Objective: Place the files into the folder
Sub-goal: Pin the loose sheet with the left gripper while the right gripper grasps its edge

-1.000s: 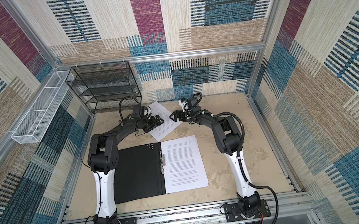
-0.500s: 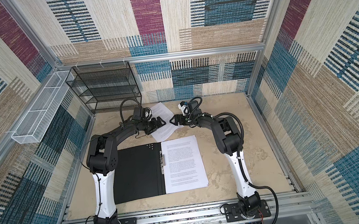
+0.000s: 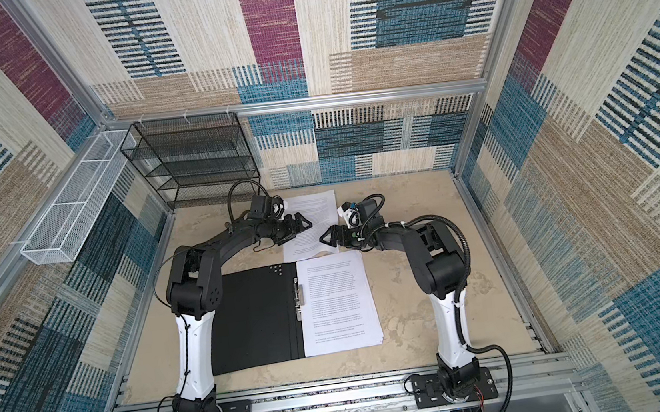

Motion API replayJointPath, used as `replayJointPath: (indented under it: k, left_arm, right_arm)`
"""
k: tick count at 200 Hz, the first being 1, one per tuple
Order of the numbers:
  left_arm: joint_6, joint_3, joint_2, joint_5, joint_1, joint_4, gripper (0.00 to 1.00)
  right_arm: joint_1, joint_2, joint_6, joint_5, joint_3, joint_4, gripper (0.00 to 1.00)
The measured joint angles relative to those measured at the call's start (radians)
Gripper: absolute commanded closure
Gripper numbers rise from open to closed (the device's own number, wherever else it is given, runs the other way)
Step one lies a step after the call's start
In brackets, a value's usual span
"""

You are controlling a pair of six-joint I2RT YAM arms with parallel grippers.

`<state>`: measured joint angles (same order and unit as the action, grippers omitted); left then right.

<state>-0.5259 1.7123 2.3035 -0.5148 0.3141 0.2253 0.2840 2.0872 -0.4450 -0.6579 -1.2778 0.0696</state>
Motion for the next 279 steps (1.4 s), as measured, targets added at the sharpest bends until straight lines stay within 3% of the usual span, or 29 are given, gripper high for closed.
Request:
replayJointPath:
  k: [38,79,141,195,279]
  left_arm:
    - [0.006,0.011,0.010,-0.014,0.004,0.005,0.07]
    - [0.017,0.012,0.011,-0.015,0.004,0.006,0.07]
    - [0.024,0.012,0.012,-0.014,0.004,0.007,0.07]
    - [0.024,0.016,0.021,-0.014,0.004,0.013,0.07]
    - [0.021,0.003,0.019,-0.015,0.003,-0.003,0.08]
  right_arm:
    - [-0.027,0.019,0.014,0.104,-0.143,-0.075,0.04]
    - [-0.027,0.172,0.057,0.167,-0.355,-0.172,0.05]
    - [-0.008,0.265,0.088,0.177,-0.457,-0.189,0.07]
    - [0.015,0.264,0.042,0.063,-0.407,-0.102,0.07]
    - [-0.002,0.207,-0.136,-0.149,-0.261,0.018,0.03]
